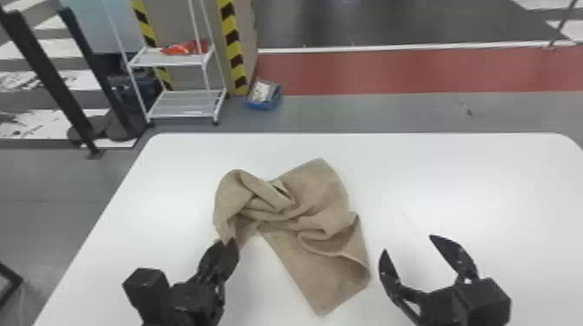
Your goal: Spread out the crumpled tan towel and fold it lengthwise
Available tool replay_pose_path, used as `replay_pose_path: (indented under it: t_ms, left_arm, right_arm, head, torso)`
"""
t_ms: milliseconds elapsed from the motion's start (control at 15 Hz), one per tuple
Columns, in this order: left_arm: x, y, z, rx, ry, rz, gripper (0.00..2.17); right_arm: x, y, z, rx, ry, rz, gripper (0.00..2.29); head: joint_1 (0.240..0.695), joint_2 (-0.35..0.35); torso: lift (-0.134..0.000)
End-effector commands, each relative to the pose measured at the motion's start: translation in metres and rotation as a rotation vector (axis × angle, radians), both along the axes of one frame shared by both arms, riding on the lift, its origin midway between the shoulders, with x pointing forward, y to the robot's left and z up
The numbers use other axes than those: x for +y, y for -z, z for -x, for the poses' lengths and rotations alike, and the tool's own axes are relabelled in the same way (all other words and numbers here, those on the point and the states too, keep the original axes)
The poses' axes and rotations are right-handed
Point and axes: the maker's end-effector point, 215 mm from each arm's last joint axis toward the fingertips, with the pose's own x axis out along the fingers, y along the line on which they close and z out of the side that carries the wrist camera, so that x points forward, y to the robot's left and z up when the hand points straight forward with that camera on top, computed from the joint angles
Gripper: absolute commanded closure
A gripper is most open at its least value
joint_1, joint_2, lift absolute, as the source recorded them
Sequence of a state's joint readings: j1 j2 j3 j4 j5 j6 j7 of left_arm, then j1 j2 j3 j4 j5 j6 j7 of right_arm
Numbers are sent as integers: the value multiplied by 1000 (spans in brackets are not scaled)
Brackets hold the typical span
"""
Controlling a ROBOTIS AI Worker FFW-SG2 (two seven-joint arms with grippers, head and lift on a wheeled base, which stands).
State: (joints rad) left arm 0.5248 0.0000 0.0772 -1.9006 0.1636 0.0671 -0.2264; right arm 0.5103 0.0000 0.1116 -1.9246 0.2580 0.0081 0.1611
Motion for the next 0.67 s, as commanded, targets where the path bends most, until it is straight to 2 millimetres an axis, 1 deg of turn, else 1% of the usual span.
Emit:
replay_pose_path:
  t_ms: [0, 67, 200, 333, 400, 467, 600]
  left_arm:
    - [-2, -5, 0, -8, 1, 0, 1794]
    - [-3, -7, 0, -9, 2, 0, 1794]
    - [-4, -6, 2, -6, 6, -2, 1794]
    - [-4, -7, 2, -9, 6, -2, 1794]
    - [-4, -7, 2, -9, 6, -2, 1794]
    - [-4, -7, 2, -9, 6, 0, 1794]
    - [-5, -6, 2, -6, 8, -1, 1794]
  right_arm:
    - [24, 13, 1, 35, -39, 17, 211]
    - [40, 21, 4, 57, -66, 29, 211]
    - [59, 38, 8, 107, -94, 64, 211]
    - [61, 53, 9, 151, -94, 86, 211]
    - [61, 54, 8, 155, -93, 90, 221]
    - [60, 54, 7, 152, -90, 93, 289]
    - [59, 55, 5, 152, -87, 98, 508]
  head:
    - [695, 118]
    - [695, 127]
    - [695, 153]
    - [695, 189]
    - [695, 195]
    - [695, 197]
    - [695, 199]
  torso:
    - [-124]
    - [-124]
    - [-124]
    - [-124]
    - [-124]
    - [-124]
    - [-124]
